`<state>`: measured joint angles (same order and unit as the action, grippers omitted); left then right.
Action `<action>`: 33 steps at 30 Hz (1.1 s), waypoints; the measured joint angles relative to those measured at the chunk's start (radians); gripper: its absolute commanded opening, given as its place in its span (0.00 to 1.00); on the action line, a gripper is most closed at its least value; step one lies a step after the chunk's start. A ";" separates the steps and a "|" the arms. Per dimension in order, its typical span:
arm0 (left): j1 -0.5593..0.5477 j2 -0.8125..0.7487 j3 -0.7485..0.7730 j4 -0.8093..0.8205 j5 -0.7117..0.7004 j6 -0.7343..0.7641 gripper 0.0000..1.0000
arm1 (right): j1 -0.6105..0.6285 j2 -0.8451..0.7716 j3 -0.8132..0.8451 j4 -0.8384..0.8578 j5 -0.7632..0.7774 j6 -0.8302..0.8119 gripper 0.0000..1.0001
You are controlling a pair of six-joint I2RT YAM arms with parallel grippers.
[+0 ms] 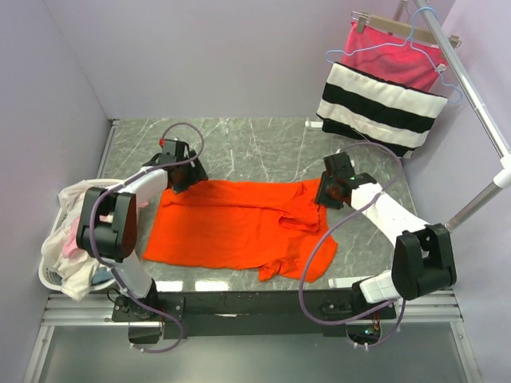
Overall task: Fold and stack the t-shirts
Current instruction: Fold the flattened tshirt in 1/3 of the way
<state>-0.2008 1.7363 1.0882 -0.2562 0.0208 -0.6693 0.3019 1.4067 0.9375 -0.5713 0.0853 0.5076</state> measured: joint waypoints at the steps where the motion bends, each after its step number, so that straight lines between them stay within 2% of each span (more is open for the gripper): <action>1: 0.000 -0.016 0.000 0.000 -0.006 0.000 0.80 | -0.021 0.004 0.013 0.014 0.001 -0.003 0.41; 16: 0.000 -0.073 -0.019 -0.019 -0.087 0.011 0.82 | -0.139 0.299 0.114 0.195 -0.044 -0.061 0.38; 28: 0.014 -0.086 -0.036 -0.022 -0.133 0.023 0.83 | -0.219 0.393 0.146 0.287 -0.165 -0.079 0.31; 31: 0.019 -0.086 -0.036 -0.022 -0.133 0.023 0.82 | -0.232 0.426 0.171 0.293 -0.209 -0.079 0.21; 32: 0.020 -0.086 -0.036 -0.022 -0.133 0.023 0.82 | -0.235 0.431 0.174 0.304 -0.216 -0.082 0.10; 33: 0.021 -0.086 -0.037 -0.021 -0.134 0.023 0.82 | -0.236 0.433 0.174 0.310 -0.225 -0.083 0.03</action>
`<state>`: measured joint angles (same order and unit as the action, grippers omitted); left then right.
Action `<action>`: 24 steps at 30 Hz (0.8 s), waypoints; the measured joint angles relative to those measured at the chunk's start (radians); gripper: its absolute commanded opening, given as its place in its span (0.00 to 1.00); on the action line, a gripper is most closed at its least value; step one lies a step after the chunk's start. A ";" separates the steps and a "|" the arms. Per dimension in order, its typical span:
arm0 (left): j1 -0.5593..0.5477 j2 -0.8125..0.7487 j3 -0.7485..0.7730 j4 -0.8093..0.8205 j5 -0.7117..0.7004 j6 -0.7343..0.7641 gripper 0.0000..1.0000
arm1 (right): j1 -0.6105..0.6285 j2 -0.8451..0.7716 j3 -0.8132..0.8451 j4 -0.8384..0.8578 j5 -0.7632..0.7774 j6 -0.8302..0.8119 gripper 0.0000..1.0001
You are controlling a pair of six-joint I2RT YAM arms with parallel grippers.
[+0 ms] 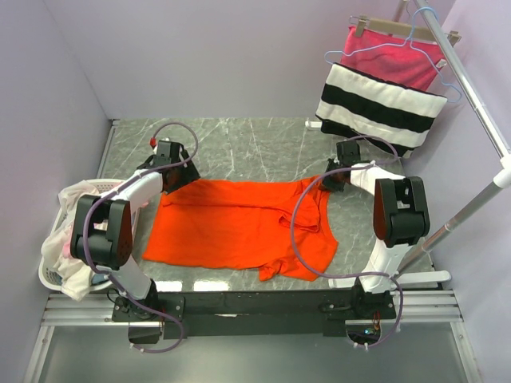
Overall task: Fold and stack the t-shirts
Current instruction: Fold the flattened tshirt in 1/3 of the way
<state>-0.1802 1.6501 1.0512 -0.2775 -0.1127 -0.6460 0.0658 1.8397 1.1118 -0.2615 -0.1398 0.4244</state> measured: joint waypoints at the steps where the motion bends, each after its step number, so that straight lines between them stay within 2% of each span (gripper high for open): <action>1: 0.000 0.000 -0.001 0.000 -0.001 0.000 0.81 | -0.002 0.000 0.000 0.000 -0.005 -0.004 0.00; 7: 0.009 0.002 -0.004 0.000 -0.018 0.003 0.69 | -0.008 -0.001 -0.001 0.006 -0.011 -0.001 0.00; 12: 0.031 0.026 -0.005 -0.001 -0.065 0.003 0.60 | -0.008 -0.029 0.000 -0.020 0.093 -0.002 0.00; 24: 0.068 0.116 -0.012 0.004 -0.122 -0.005 0.55 | -0.025 -0.042 0.048 -0.131 0.339 -0.003 0.00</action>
<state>-0.1127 1.7657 1.0393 -0.2733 -0.2352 -0.6510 0.0410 1.7977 1.1599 -0.3927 0.1993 0.4217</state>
